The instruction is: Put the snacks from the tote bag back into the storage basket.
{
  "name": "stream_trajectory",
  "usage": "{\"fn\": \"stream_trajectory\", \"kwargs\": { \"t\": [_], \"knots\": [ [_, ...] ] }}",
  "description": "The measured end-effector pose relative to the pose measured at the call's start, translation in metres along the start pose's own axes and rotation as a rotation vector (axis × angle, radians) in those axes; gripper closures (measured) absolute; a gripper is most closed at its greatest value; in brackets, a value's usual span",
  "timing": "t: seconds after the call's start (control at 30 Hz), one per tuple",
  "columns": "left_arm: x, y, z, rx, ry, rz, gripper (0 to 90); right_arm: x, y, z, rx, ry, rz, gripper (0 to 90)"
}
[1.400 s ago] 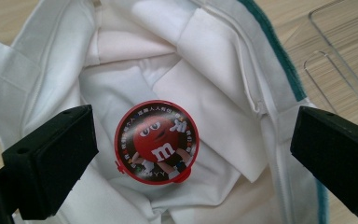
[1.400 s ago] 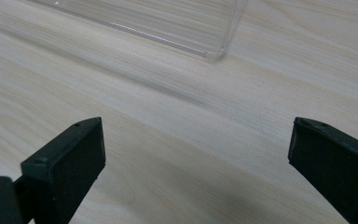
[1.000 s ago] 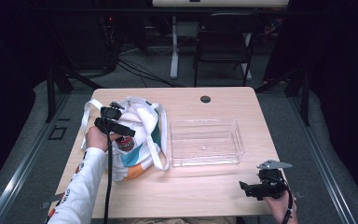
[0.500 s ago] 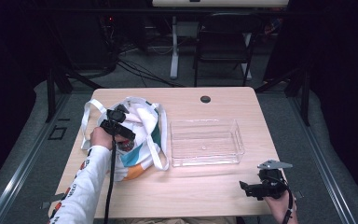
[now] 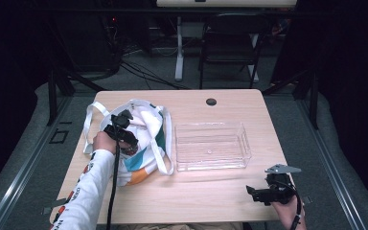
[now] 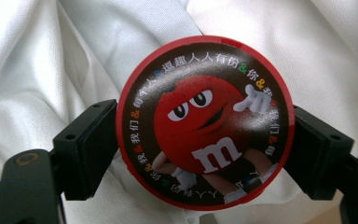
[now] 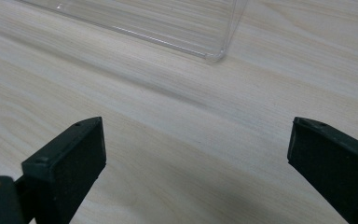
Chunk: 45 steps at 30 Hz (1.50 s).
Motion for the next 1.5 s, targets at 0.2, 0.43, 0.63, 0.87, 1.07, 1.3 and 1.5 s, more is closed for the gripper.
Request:
{"fn": "stream_trajectory", "kwargs": {
  "t": [0.2,0.43,0.63,0.87,1.07,1.3,1.5],
  "knots": [
    [-0.001,0.0,-0.002,0.01,0.004,-0.008,25.1,0.0,0.0,0.0,0.0,0.0,0.0,4.2],
    [-0.005,0.0,-0.001,0.024,0.012,-0.021,25.4,0.0,0.0,0.0,0.002,-0.002,0.002,4.2],
    [-0.011,0.0,-0.002,0.041,0.013,-0.027,25.4,0.0,0.0,0.0,0.001,-0.002,0.001,4.2],
    [-0.023,-0.001,0.002,0.044,0.008,-0.041,25.5,0.0,0.0,0.0,0.001,-0.001,0.001,4.2],
    [-0.033,-0.002,0.004,0.056,0.002,-0.049,25.5,0.0,0.0,0.0,-0.002,0.002,0.003,4.2],
    [-0.045,-0.004,0.006,0.06,0.003,-0.068,25.5,0.0,0.0,0.0,-0.003,0.002,0.005,4.2],
    [-0.053,-0.005,0.007,0.073,-0.002,-0.072,25.5,0.0,0.0,0.0,-0.001,0.003,0.004,4.2]
  ]
}}
Point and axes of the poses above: each handheld gripper's, and its own axes: x roughly forward along the jaws, y roughly out of its underside, z roughly to its left, the point moved 6 cm from there along x, roughly forward along the jaws, and after that the axes turned 8 degrees about -y, right-handed, at the moved point
